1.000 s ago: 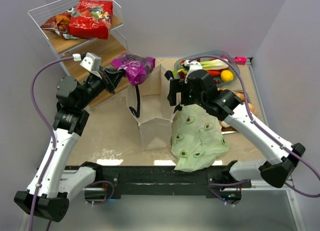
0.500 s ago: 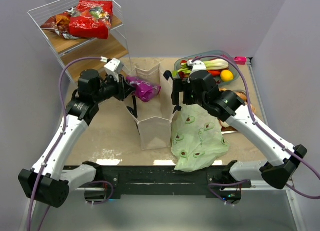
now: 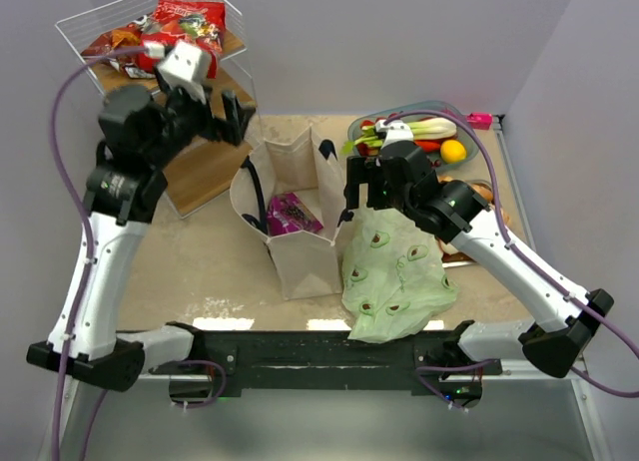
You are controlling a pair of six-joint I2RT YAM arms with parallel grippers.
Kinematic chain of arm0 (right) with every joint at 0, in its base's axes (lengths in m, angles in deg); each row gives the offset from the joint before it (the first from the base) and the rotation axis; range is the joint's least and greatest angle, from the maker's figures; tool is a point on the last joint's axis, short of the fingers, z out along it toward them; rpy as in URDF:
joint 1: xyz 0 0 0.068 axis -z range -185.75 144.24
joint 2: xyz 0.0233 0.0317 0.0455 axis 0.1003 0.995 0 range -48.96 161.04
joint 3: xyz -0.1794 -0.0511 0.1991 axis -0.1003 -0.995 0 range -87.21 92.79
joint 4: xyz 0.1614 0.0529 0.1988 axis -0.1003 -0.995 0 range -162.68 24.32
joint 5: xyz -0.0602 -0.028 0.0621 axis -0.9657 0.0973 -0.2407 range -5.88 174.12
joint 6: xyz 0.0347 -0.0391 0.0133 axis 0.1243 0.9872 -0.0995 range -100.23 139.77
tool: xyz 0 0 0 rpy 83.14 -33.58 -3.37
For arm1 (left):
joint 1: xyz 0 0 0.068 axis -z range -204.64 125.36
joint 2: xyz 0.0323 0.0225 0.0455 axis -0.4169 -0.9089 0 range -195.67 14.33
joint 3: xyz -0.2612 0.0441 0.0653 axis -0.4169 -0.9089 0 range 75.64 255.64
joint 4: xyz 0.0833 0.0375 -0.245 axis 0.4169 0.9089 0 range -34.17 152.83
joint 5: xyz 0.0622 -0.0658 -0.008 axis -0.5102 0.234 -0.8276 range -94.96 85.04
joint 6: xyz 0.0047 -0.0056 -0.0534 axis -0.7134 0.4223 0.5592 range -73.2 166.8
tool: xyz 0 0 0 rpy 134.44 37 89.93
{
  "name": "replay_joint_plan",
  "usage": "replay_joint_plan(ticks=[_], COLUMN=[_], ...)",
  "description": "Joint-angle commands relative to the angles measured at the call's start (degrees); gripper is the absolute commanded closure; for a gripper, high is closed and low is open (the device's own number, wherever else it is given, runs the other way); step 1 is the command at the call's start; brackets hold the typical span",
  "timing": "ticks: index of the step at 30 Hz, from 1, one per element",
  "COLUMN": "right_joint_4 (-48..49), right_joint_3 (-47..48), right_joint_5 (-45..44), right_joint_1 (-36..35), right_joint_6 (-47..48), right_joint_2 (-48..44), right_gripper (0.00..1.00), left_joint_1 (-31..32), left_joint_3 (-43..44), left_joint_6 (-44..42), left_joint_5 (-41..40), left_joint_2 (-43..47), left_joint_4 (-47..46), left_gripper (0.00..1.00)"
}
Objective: Place the mixed food into the grocery bags and tie them
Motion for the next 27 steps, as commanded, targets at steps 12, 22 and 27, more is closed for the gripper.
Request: replay_joint_plan(ticks=[12,22,27], right_joint_4=[0.5,1.9,2.2], right_joint_3=[1.7,1.3,1.3], right_joint_5=[-0.2,2.1,2.4], right_joint_1=[0.0,0.1,0.0], right_joint_6=[1.0,1.2,1.1], right_joint_2=[-2.1,-1.1,-1.0], right_gripper=[0.02,0.02,0.02], left_joint_1=[-9.0,-8.9,-8.7], left_joint_3=[38.4,30.5,24.0], left_joint_6=[-6.6,-11.4,-12.5], left_joint_5=[-4.5,-12.1,-16.0], left_joint_2=[-24.6,-23.7,-22.4], left_joint_4=[10.2,6.3,2.5], left_gripper=[0.00,0.00,0.01])
